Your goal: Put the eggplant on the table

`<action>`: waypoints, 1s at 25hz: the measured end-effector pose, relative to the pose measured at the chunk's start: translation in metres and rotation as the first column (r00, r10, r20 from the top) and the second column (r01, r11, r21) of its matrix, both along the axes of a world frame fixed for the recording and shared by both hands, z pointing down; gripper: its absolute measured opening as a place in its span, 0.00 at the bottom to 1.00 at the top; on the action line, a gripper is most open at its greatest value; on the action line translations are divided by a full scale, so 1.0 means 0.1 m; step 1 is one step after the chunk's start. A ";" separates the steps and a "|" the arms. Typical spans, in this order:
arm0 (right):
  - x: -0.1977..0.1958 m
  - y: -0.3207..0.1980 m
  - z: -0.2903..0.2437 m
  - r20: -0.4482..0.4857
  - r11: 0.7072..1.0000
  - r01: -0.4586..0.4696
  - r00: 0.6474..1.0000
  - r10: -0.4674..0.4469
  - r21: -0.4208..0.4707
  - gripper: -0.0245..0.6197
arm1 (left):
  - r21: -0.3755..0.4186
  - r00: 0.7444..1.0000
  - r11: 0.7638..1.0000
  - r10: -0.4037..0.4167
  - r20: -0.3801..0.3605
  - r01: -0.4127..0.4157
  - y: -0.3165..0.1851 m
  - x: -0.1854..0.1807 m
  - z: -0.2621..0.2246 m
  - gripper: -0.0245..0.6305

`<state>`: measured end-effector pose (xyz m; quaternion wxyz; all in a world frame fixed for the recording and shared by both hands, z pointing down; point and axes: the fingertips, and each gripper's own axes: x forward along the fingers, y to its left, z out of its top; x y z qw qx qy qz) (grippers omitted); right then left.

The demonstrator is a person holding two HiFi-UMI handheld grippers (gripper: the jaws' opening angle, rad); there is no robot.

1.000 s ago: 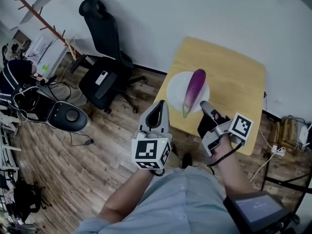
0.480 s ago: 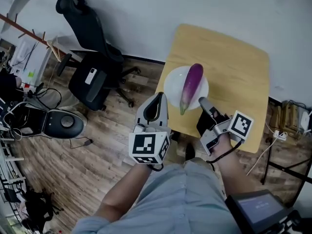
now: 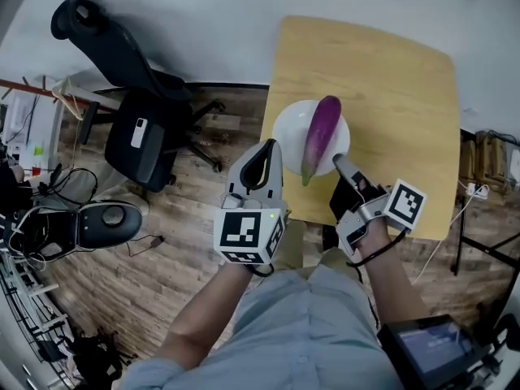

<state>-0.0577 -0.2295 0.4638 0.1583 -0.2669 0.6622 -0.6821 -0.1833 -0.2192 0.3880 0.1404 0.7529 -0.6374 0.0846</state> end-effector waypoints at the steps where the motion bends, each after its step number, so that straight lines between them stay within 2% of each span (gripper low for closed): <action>1: -0.02 -0.01 0.05 -0.002 1.000 -0.007 1.000 0.007 -0.004 0.05 | -0.006 1.000 1.000 0.015 -0.003 -0.015 -0.03 0.00 0.05 0.05; 8: -0.08 -0.12 0.37 -0.004 0.999 -0.043 0.999 0.043 -0.020 0.05 | -0.063 0.994 0.992 0.109 -0.007 -0.109 -0.29 0.03 0.43 0.05; 16: -0.16 -0.23 0.66 -0.022 0.996 -0.080 0.997 0.079 -0.050 0.05 | -0.157 0.979 0.967 0.205 0.003 -0.202 -0.54 -0.02 0.89 0.05; 25: -0.15 -0.33 0.92 -0.054 0.993 -0.091 0.995 0.087 -0.081 0.05 | -0.253 0.950 0.918 0.310 -0.026 -0.306 -0.71 0.14 1.38 0.05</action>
